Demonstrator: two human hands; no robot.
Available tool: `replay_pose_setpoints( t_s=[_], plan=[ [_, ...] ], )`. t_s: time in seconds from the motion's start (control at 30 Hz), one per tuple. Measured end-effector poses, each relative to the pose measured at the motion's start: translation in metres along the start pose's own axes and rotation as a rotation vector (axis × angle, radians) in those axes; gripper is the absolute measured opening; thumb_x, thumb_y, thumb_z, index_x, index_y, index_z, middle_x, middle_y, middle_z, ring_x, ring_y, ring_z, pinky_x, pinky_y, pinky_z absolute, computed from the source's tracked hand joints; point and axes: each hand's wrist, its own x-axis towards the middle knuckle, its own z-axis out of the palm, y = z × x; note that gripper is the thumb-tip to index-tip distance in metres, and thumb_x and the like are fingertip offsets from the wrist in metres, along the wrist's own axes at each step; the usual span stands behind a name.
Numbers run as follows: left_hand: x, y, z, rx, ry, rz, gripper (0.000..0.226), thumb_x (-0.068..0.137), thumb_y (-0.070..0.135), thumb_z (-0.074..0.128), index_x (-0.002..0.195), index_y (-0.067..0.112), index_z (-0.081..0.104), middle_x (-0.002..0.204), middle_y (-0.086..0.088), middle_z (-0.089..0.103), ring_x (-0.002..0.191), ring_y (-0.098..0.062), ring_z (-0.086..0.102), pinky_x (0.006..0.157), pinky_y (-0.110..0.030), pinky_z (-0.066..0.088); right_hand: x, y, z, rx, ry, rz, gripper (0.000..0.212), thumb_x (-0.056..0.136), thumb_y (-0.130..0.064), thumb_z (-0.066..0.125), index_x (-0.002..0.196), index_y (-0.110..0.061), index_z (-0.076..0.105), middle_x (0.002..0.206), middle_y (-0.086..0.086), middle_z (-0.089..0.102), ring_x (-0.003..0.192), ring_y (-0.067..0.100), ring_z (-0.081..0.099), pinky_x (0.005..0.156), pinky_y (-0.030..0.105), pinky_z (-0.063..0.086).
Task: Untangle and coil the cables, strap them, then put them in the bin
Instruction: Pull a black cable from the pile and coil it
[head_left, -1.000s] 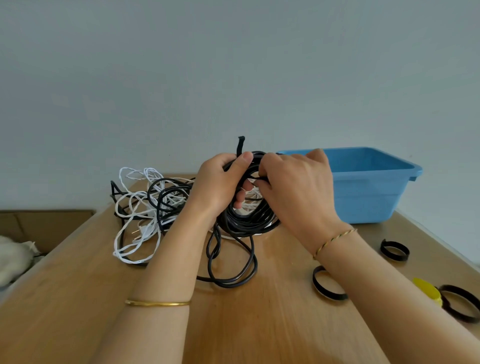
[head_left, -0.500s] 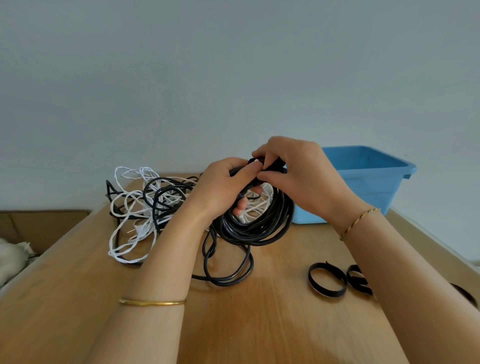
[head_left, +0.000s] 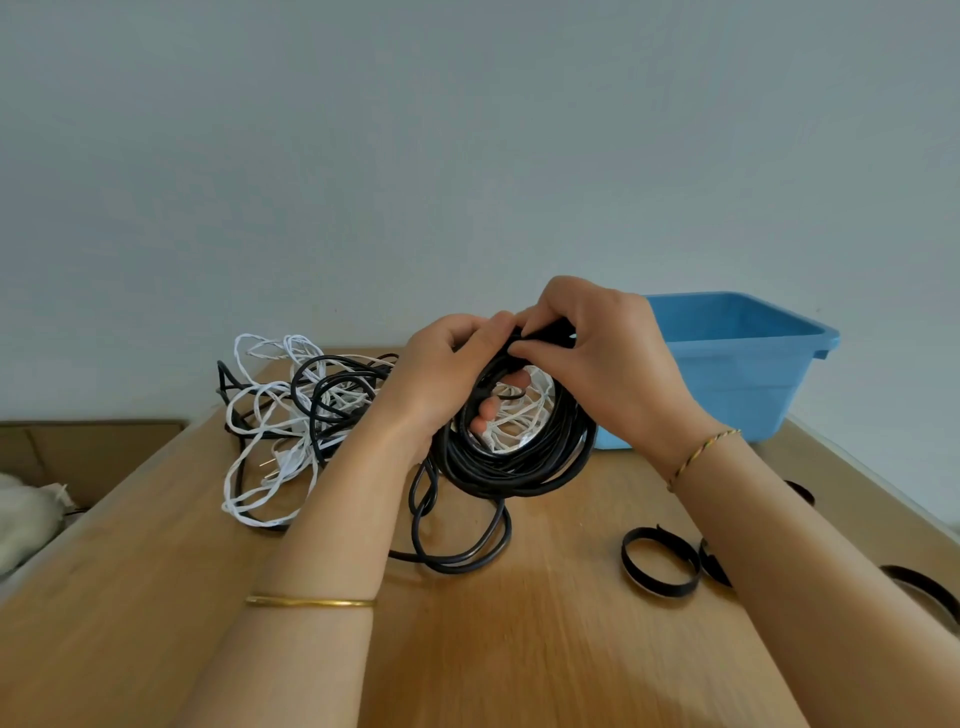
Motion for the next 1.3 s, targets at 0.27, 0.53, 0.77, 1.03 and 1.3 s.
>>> replay_pose_setpoints(
  t_s=[0.27, 0.53, 0.77, 1.03, 1.3],
  plan=[
    [0.003, -0.001, -0.004, -0.061, 0.039, -0.017, 0.031, 0.095, 0.040, 0.053, 0.105, 0.012, 0.060, 0.075, -0.010, 0.072, 0.043, -0.015, 0.048, 0.039, -0.023, 0.041, -0.003, -0.004, 0.005, 0.217, 0.061, 0.067, 0.012, 0.075, -0.003, 0.073, 0.072, -0.007, 0.062, 0.083, -0.005, 0.070, 0.078, 0.004, 0.063, 0.071, 0.015, 0.049],
    [0.002, -0.002, -0.004, -0.121, 0.031, -0.057, 0.029, 0.094, 0.039, 0.055, 0.101, 0.011, 0.057, 0.075, -0.013, 0.071, 0.041, -0.014, 0.047, 0.040, -0.023, 0.039, 0.000, 0.000, -0.004, 0.299, -0.075, 0.094, 0.010, 0.076, 0.000, 0.072, 0.076, -0.003, 0.062, 0.090, -0.009, 0.072, 0.078, 0.001, 0.068, 0.073, 0.014, 0.052],
    [0.001, -0.001, -0.005, -0.157, 0.044, -0.083, 0.019, 0.094, 0.033, 0.058, 0.093, 0.015, 0.054, 0.065, -0.005, 0.061, 0.042, -0.016, 0.048, 0.038, -0.023, 0.038, 0.003, 0.001, -0.016, 0.270, -0.237, 0.081, 0.014, 0.072, -0.003, 0.076, 0.076, -0.011, 0.065, 0.098, -0.010, 0.071, 0.091, 0.005, 0.066, 0.085, 0.025, 0.053],
    [0.000, 0.002, -0.001, -0.176, 0.019, -0.102, 0.014, 0.095, 0.027, 0.054, 0.091, 0.014, 0.049, 0.063, -0.006, 0.066, 0.042, -0.015, 0.045, 0.041, -0.024, 0.036, 0.001, 0.005, -0.017, 0.418, -0.160, 0.073, 0.021, 0.071, 0.006, 0.075, 0.072, -0.013, 0.067, 0.090, -0.001, 0.072, 0.087, 0.011, 0.070, 0.082, 0.021, 0.054],
    [0.000, 0.001, 0.001, -0.099, 0.065, -0.061, 0.006, 0.094, 0.018, 0.054, 0.090, 0.013, 0.053, 0.074, -0.015, 0.071, 0.041, -0.018, 0.044, 0.040, -0.024, 0.036, 0.010, 0.002, -0.029, -0.004, -0.163, -0.028, 0.012, 0.074, -0.010, 0.075, 0.076, -0.016, 0.064, 0.081, -0.005, 0.062, 0.075, 0.004, 0.056, 0.071, 0.015, 0.044]
  ],
)
